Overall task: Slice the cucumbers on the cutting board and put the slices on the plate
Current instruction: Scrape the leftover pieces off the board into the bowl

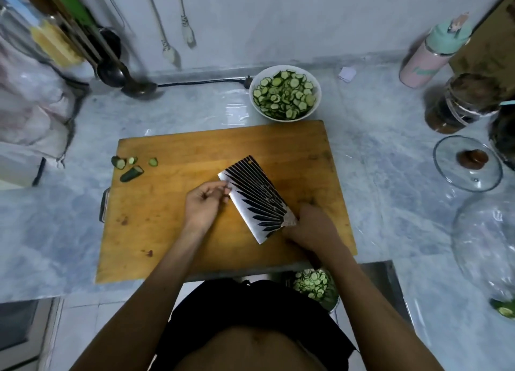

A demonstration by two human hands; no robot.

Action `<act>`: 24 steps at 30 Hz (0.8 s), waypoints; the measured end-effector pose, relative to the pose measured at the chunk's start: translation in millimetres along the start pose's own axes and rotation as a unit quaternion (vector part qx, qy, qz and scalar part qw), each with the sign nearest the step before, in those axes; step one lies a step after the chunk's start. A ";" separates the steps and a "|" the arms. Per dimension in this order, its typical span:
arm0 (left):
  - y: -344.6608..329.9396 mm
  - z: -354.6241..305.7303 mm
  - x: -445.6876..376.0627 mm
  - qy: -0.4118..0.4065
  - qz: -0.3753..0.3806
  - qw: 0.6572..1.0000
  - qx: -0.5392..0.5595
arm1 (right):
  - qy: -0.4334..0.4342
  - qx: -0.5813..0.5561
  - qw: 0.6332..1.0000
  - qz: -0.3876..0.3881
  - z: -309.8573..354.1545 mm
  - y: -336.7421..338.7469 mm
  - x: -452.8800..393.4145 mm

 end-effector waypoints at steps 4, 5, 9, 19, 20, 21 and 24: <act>28.8 6.7 4.3 0.017 -0.044 0.999 0.013 | 0.002 -0.124 0.988 0.091 4.8 -8.4 8.3; 34.6 6.7 4.8 0.015 -0.048 0.999 0.014 | 0.015 -0.148 0.984 0.094 10.6 -8.9 12.1; 64.6 6.1 6.4 -0.010 -0.055 0.998 -0.011 | 0.059 -0.140 0.986 0.063 41.9 -14.4 18.8; 198.4 16.3 -51.0 -0.124 -0.081 0.939 -0.309 | 0.154 -0.074 0.985 -0.030 141.1 -42.5 42.0; 202.9 21.4 -63.3 -0.103 -0.070 0.941 -0.314 | 0.160 -0.067 0.984 -0.036 148.2 -45.0 43.9; 204.6 25.3 -75.7 -0.090 -0.056 0.943 -0.316 | 0.162 -0.059 0.984 -0.042 153.6 -47.4 45.3; 197.7 28.2 -111.0 -0.104 -0.005 0.940 -0.325 | 0.170 -0.043 0.982 -0.068 161.7 -51.0 48.4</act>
Point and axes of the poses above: each hand's wrist, its own x-axis away from the middle knuckle, its own y-axis out of the back of the hand, z = x × y, the point moved 8 cm from there along -x, towards the middle knuckle, and after that the axes turned 15 degrees about -y, right-handed, at the moved point
